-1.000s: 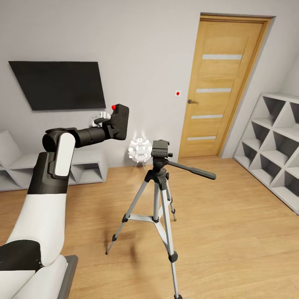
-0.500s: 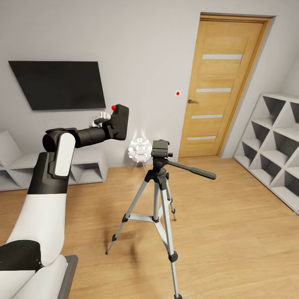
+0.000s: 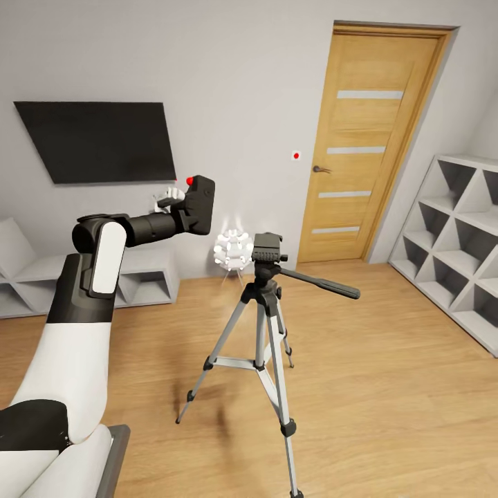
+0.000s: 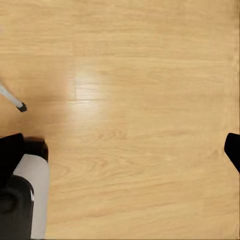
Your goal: Attach the digital camera to the camera tripod in the bedroom.
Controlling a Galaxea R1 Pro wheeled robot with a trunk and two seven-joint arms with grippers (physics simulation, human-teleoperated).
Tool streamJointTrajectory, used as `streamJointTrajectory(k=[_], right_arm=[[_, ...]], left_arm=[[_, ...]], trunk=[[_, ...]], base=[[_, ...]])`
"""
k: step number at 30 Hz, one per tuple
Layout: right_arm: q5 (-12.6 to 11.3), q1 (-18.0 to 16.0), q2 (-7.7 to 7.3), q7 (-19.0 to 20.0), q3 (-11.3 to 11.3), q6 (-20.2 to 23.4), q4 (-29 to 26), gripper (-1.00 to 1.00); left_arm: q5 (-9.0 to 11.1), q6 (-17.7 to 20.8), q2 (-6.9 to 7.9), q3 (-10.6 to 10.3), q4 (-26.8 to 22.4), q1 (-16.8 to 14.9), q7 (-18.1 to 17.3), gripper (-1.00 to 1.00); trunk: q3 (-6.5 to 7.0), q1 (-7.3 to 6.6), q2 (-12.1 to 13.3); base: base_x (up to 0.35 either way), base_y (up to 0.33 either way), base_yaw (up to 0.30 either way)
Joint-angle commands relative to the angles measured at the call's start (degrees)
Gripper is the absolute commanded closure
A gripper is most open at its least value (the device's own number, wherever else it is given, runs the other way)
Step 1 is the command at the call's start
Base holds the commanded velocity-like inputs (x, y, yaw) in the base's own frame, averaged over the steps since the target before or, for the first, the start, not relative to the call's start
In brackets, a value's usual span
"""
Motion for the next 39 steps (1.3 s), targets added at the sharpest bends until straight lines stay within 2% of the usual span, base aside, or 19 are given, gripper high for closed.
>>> streamJointTrajectory(k=[1,2,5,8,12,13,17,22,31,35,38,39], right_arm=[[0.5,-0.1,0.11,-0.2,-0.4,1.0,-1.8,-1.0],[0.0,-0.4,0.21,-0.5,-0.4,2.9,-4.4,-1.0],[-2.2,-2.6,0.3,-0.8,-0.4,6.0,-7.4,-1.0],[-6.3,-7.3,0.31,-0.6,-0.4,9.4,-8.4,-1.0],[-8.1,-10.6,0.52,0.7,-0.1,14.5,-10.1,-1.0],[-8.3,-10.8,0.72,1.0,0.0,15.1,-10.6,-1.0],[-8.5,-11.6,3.06,3.3,0.2,16.8,-12.6,-1.0],[-7.7,-11.8,4.66,4.7,0.4,17.5,-13.1,-1.0],[-7.1,-11.9,4.79,5.7,0.8,17.3,-14.1,-1.0],[-7.2,-11.9,4.77,8.2,4.5,17.7,-18.3,-1.0],[-7.3,-11.9,4.78,10.1,8.4,18.9,-24.4,-1.0],[-7.3,-11.9,4.8,10.3,9.1,19.5,-25.6,-1.0]], left_arm=[[-0.5,0.2,0.0,0.1,0.0,-0.1,-0.7,1.0],[-0.5,0.2,0.0,0.1,0.1,-0.1,-0.6,1.0],[-0.5,0.2,0.01,0.1,0.2,0.0,-0.6,1.0],[-0.6,0.2,0.01,0.1,0.2,-0.1,-0.5,1.0],[-0.6,0.2,0.0,0.1,0.2,-0.1,-0.4,1.0],[-0.7,0.2,0.0,0.1,0.1,-0.1,-0.4,1.0],[-0.7,0.2,0.0,0.1,0.0,-0.1,-0.4,1.0],[-0.6,0.2,0.0,0.1,0.1,-0.1,-0.4,1.0],[-0.8,0.2,0.21,0.1,0.5,0.0,-0.4,1.0],[-0.9,0.2,0.31,0.1,0.6,0.0,-0.3,1.0],[-1.0,0.2,0.33,0.1,0.9,0.0,-0.3,1.0],[-1.0,0.2,0.34,0.1,0.9,0.0,-0.3,1.0]], trunk=[[-0.12,0.03,-0.1],[-0.12,0.03,-0.1],[-0.12,0.03,-0.1],[-0.12,0.03,-0.1],[-0.12,0.03,-0.1],[-0.12,0.03,-0.1],[-0.12,0.03,-0.1],[-0.12,0.03,-0.1],[-0.12,0.03,-0.1],[-0.12,0.03,-0.1],[-0.12,0.03,-0.1],[-0.12,0.03,-0.1]], base=[[0.0,0.0,0.0],[0.0,0.0,0.0],[0.0,0.0,0.0],[0.0,0.0,0.0],[0.0,0.0,0.0],[0.0,0.0,0.0],[0.0,0.0,0.0],[0.0,0.0,0.0],[0.0,0.0,0.0],[0.0,0.0,0.0],[0.0,0.0,0.0],[0.0,0.0,0.0]])
